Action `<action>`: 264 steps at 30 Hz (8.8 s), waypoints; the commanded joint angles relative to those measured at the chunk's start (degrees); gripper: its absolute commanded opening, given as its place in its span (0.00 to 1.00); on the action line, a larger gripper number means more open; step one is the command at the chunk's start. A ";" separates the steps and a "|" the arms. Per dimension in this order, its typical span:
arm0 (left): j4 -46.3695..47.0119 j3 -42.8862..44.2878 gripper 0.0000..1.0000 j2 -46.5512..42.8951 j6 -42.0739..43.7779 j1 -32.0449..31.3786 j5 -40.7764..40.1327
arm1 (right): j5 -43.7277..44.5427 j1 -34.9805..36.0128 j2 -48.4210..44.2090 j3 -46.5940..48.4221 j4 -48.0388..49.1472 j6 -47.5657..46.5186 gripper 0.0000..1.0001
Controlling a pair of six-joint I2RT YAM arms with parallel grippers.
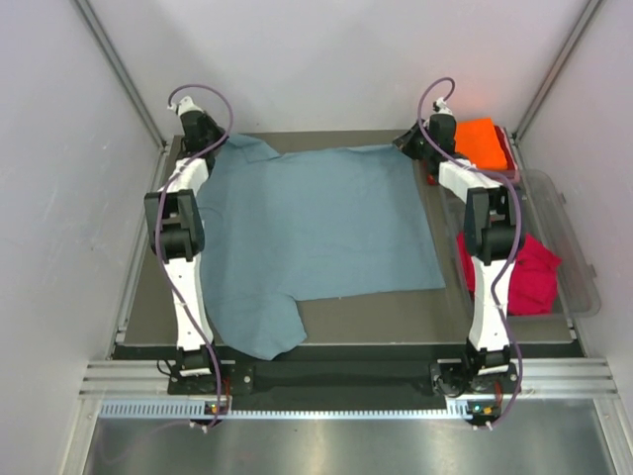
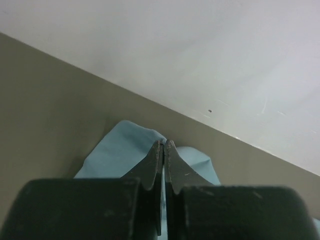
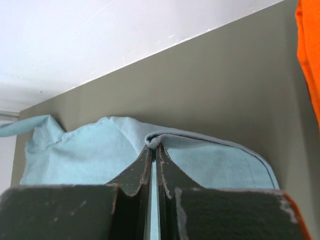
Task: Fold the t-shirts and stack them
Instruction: Flatten the tshirt out, then fold the tshirt
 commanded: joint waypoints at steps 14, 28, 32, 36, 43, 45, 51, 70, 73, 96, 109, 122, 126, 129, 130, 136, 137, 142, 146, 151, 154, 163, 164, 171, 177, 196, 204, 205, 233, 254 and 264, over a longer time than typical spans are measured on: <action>-13.17 -10.98 0.00 -19.77 -3.46 3.33 -4.34 | 1.11 -0.41 -4.06 1.25 -4.29 -4.21 0.00; -29.51 -12.12 0.00 -26.27 -5.05 5.01 -0.12 | 2.43 -1.55 -8.90 -3.85 -7.63 -8.16 0.00; -29.96 -17.30 0.00 -30.05 -6.19 4.92 0.77 | 1.81 -1.55 -9.69 -5.43 -7.89 -8.43 0.00; -32.59 -22.30 0.00 -34.44 -6.28 4.92 1.03 | 2.16 -1.55 -11.01 -7.63 -7.90 -9.13 0.00; -37.86 -21.10 0.00 -37.79 -5.14 5.00 -1.60 | 2.69 -1.47 -12.15 -8.16 -8.77 -10.10 0.00; -39.97 -18.90 0.00 -37.88 -5.13 5.00 -1.69 | 2.95 -1.55 -12.50 -8.16 -8.77 -10.01 0.00; -44.53 -17.40 0.00 -36.92 -5.22 5.18 -1.69 | 2.87 -1.56 -14.26 -9.91 -8.77 -9.83 0.00; -50.97 -31.00 0.00 -47.02 -1.53 5.36 2.35 | 3.83 -1.99 -21.64 -20.45 -9.83 -11.76 0.00; -50.35 -36.55 0.00 -47.63 -0.74 5.44 1.13 | 4.01 -1.99 -22.52 -23.09 -9.74 -12.38 0.00; -50.79 -42.00 0.00 -51.15 1.19 5.36 -9.79 | 7.35 -1.73 -24.11 -25.82 -12.99 -15.46 0.00; -49.29 -47.29 0.32 -50.62 -0.13 5.27 -2.74 | 6.65 -1.12 -24.28 -22.22 -18.17 -16.16 0.11; -39.10 -27.35 0.50 -32.36 3.21 5.62 -2.48 | 4.54 0.81 -27.36 -17.30 -23.54 -13.35 0.27; -39.27 -17.78 0.49 -24.10 4.53 5.88 1.03 | 4.45 2.75 -27.10 -17.03 -23.10 -13.00 0.27; -39.71 -14.33 0.49 -18.82 4.45 6.06 0.94 | 4.97 4.51 -25.87 -16.77 -21.61 -12.56 0.27; -39.54 -12.49 0.49 -17.76 4.45 6.06 0.95 | 5.24 4.94 -25.25 -16.60 -20.91 -12.30 0.27; -39.45 -8.96 0.48 -10.82 4.36 6.15 3.23 | 6.03 6.97 -18.41 -12.82 -18.10 -10.63 0.27; -39.45 -9.13 0.47 -10.55 4.36 6.15 3.23 | 6.29 7.14 -17.44 -12.82 -18.09 -10.45 0.27; -38.83 -10.81 0.29 -10.46 4.88 6.15 3.15 | 7.08 7.50 -12.60 -10.36 -17.39 -9.13 0.26; -41.64 -10.37 0.04 -12.30 4.45 6.15 1.04 | 6.56 7.67 -10.66 -9.30 -17.65 -9.48 0.26; -44.28 -11.33 0.03 -14.76 2.25 6.15 -1.68 | 9.80 8.20 -7.33 -6.40 -21.51 -9.75 0.25; -45.25 -12.04 0.04 -14.16 1.46 6.24 -1.60 | 10.60 8.29 -4.96 -4.38 -22.66 -9.31 0.24; -47.80 -13.79 0.29 -15.11 1.63 6.50 -7.14 | 16.92 8.03 -1.35 0.19 -26.26 -10.45 0.23; -47.89 -13.88 0.31 -15.38 1.72 6.59 -7.05 | 16.93 7.94 -1.08 0.71 -26.44 -10.45 0.23; -50.79 -14.05 0.36 -20.73 4.09 6.76 -6.88 | 14.73 8.46 -2.47 3.62 -28.46 -10.63 0.24; -47.89 -19.23 0.38 -27.24 4.97 6.94 -7.57 | 15.96 13.03 -9.76 2.83 -29.43 -8.78 0.31; -33.83 -22.23 0.00 -19.52 -2.68 13.79 8.67 | 16.94 40.44 -12.43 -15.10 -5.53 28.92 0.45; -27.32 -27.59 0.00 -19.07 -4.35 13.79 9.39 | 18.95 45.29 -5.92 -9.83 -4.03 29.27 0.45; -27.67 -27.59 0.00 -18.90 -4.26 13.88 8.77 | 19.73 45.90 -5.56 -9.74 -4.20 29.54 0.45; -29.96 -24.43 0.00 -17.75 -1.62 14.41 3.93 | 18.60 47.58 7.62 2.04 -3.51 31.83 0.15; -27.14 -27.33 0.00 -17.32 -3.91 14.41 5.97 | 15.43 46.70 -0.28 -0.77 0.10 26.56 0.00; -29.78 -25.22 0.00 -14.59 -2.50 14.50 0.86 | 14.03 45.12 -4.77 -4.73 -1.92 24.18 0.00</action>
